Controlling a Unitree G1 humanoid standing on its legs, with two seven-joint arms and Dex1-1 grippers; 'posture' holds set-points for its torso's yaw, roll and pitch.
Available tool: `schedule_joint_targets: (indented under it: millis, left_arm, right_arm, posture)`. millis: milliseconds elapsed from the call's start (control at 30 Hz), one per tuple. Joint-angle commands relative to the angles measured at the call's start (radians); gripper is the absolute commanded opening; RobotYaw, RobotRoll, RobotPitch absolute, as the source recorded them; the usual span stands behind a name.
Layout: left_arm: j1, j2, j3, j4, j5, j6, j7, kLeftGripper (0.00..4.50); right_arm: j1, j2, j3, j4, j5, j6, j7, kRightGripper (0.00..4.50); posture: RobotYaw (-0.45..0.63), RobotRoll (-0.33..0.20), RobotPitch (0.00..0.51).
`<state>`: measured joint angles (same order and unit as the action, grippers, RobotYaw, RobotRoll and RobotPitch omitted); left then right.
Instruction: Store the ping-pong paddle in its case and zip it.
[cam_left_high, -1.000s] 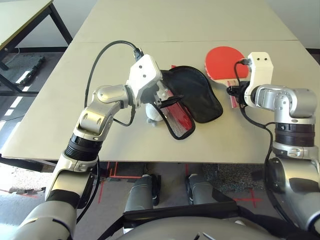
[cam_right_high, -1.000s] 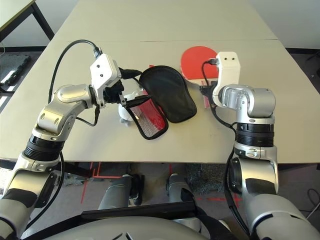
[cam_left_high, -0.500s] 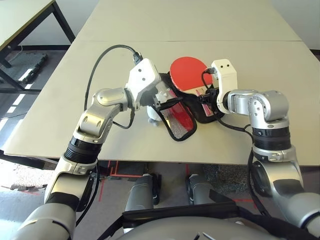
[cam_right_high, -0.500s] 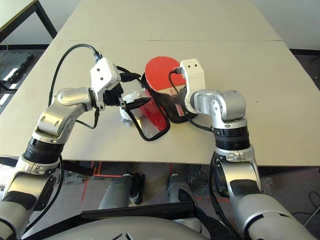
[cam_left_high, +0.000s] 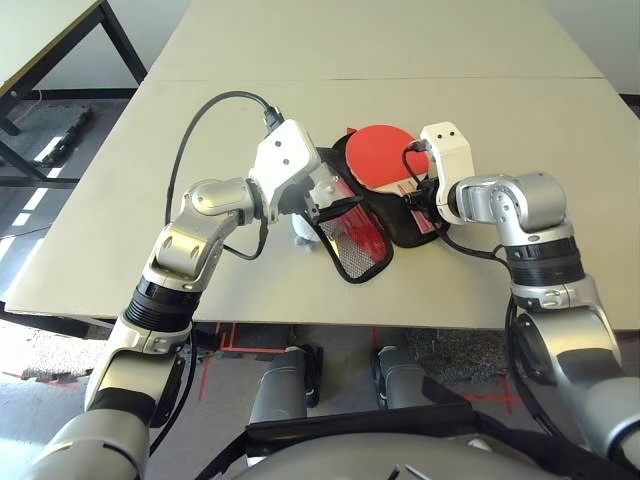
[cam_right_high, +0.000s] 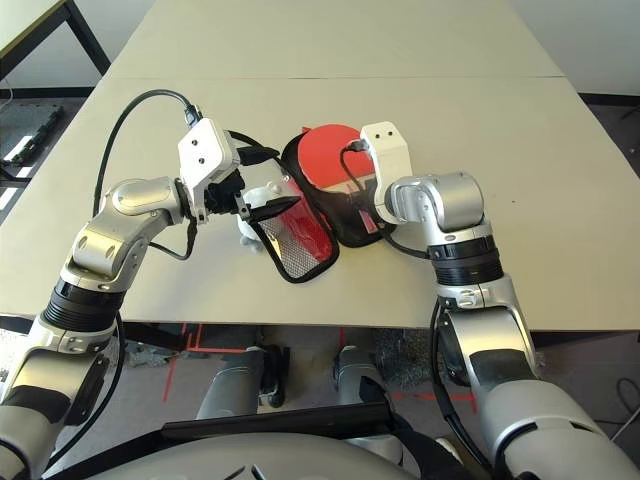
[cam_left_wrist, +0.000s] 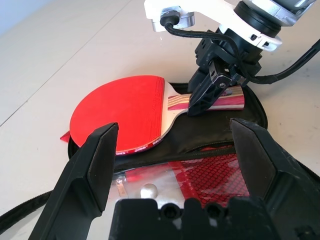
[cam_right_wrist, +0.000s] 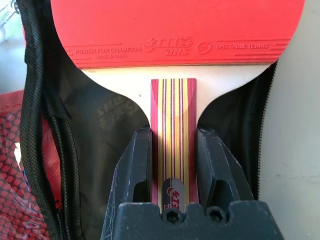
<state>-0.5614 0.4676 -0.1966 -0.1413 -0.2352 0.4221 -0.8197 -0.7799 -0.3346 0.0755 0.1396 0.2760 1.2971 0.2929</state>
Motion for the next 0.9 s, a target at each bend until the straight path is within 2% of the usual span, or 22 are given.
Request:
schedule_joint_targets:
  millis: [33, 900]
  left_arm:
    - [0.017, 0.0, -0.01, -0.009, 0.011, 0.003, 0.002, 4.5]
    - [0.026, -0.002, -0.025, -0.008, 0.018, 0.0, -0.001, 4.5]
  right_arm:
    - [-0.015, 0.012, 0.021, 0.004, -0.003, -0.018, 0.018, 1.07]
    - [0.032, 0.043, 0.005, -0.091, -0.005, 0.104, 0.013, 1.07]
  posture:
    - [-0.02, 0.0, 0.152]
    - [-0.02, 0.0, 0.154]
